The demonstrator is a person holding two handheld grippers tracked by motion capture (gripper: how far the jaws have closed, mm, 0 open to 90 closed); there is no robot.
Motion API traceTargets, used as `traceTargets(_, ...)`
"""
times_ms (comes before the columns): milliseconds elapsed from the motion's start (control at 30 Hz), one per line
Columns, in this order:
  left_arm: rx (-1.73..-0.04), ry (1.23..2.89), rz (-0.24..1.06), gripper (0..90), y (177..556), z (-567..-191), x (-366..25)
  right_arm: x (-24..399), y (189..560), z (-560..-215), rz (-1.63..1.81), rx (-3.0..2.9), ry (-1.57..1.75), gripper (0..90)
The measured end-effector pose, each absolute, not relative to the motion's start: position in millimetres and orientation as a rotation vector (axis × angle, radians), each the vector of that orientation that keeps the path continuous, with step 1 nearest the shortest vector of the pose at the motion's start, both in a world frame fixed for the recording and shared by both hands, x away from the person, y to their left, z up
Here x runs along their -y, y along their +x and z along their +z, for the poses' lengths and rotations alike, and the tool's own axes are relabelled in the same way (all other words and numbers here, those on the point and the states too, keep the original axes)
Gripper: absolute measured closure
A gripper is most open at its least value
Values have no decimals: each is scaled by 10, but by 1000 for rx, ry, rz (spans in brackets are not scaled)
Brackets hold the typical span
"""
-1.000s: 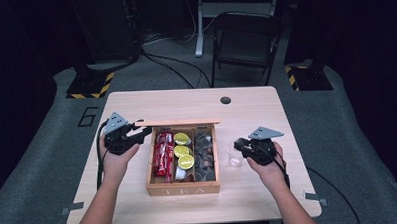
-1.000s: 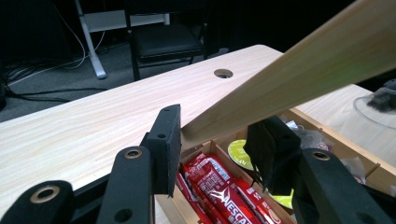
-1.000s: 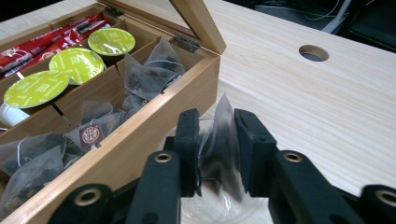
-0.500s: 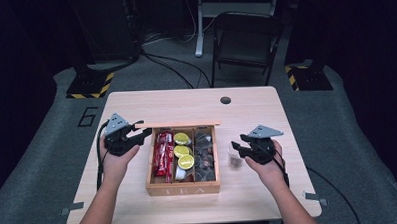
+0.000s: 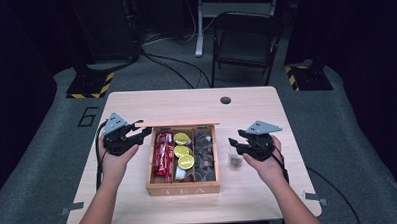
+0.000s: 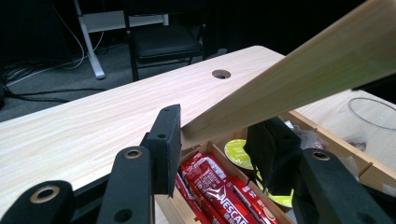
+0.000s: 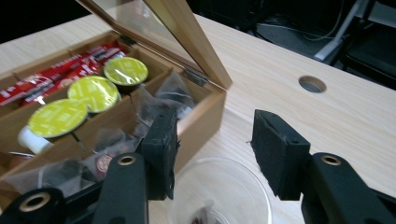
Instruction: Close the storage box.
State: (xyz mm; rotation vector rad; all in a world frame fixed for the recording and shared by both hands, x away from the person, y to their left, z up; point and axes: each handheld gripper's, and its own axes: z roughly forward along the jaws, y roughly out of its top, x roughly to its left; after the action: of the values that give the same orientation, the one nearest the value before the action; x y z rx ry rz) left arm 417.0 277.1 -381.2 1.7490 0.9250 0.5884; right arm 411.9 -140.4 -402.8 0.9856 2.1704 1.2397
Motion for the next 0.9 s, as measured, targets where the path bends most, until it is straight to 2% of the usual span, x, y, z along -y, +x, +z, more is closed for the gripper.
traceTargets(533,-923,1760,583,540,4141,-3784,-2764,950,4149,-3716,1316,-2201,877,472)
traceTargets(900,-909,1765,584,530,4042,-3721,-2766,891,4087,-3548,1355,-2139,820,482)
